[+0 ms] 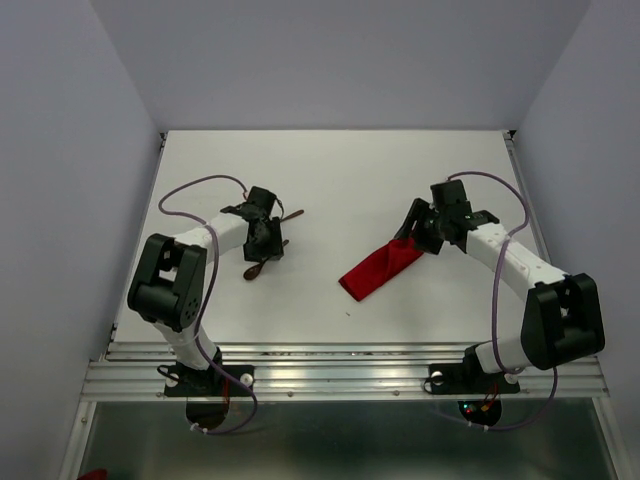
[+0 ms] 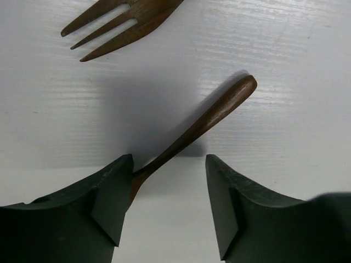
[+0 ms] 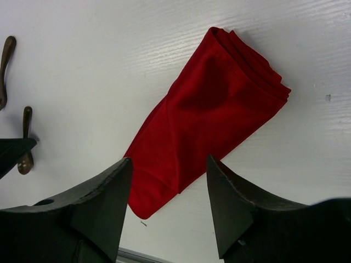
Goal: Fold the napkin into a case and place the utensils inside
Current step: Pick up the spoon from the center of the board, then stuff the spoon into the folded napkin.
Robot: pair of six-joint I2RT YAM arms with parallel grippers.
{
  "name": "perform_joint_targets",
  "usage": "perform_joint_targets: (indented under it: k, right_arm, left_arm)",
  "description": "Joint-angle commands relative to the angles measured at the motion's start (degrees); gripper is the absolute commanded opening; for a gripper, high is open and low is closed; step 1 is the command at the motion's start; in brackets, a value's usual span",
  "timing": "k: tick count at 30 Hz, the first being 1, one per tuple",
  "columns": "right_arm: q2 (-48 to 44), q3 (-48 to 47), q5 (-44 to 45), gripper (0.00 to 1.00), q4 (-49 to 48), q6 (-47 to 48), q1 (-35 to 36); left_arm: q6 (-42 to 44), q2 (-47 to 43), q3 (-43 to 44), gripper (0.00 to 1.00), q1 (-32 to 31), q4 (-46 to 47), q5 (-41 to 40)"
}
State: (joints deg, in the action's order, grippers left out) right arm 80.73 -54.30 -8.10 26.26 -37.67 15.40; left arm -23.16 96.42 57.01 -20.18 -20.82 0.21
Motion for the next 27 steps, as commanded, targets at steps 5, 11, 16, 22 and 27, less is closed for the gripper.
perform_joint_targets:
  k: [5, 11, 16, 22, 27]
  right_arm:
    - [-2.41, -3.70, 6.60, 0.77, 2.56, 0.67, 0.51]
    - [-3.56, -3.09, 15.21, 0.78, 4.85, -2.05, 0.51]
    - [-2.24, -2.03, 19.60, 0.77, 4.41, -6.00, 0.51]
    - [0.83, -3.70, 20.05, 0.70, 4.24, -5.49, -3.09]
    - [2.59, -4.58, 18.04, 0.70, 3.36, -3.64, -7.74]
  left_arm:
    - [2.24, 5.26, 1.96, 0.24, -3.37, -2.82, -3.64]
    - [4.87, 3.52, 5.56, 0.00, -5.56, -1.24, -1.10]
    - [7.95, 1.75, 10.83, 0.00, -10.21, -2.47, 3.30]
    - [8.39, 1.14, 13.30, 0.00, -12.25, -2.82, 7.96]
    - [8.39, 0.26, 14.18, 0.00, -14.17, -1.86, 11.47]
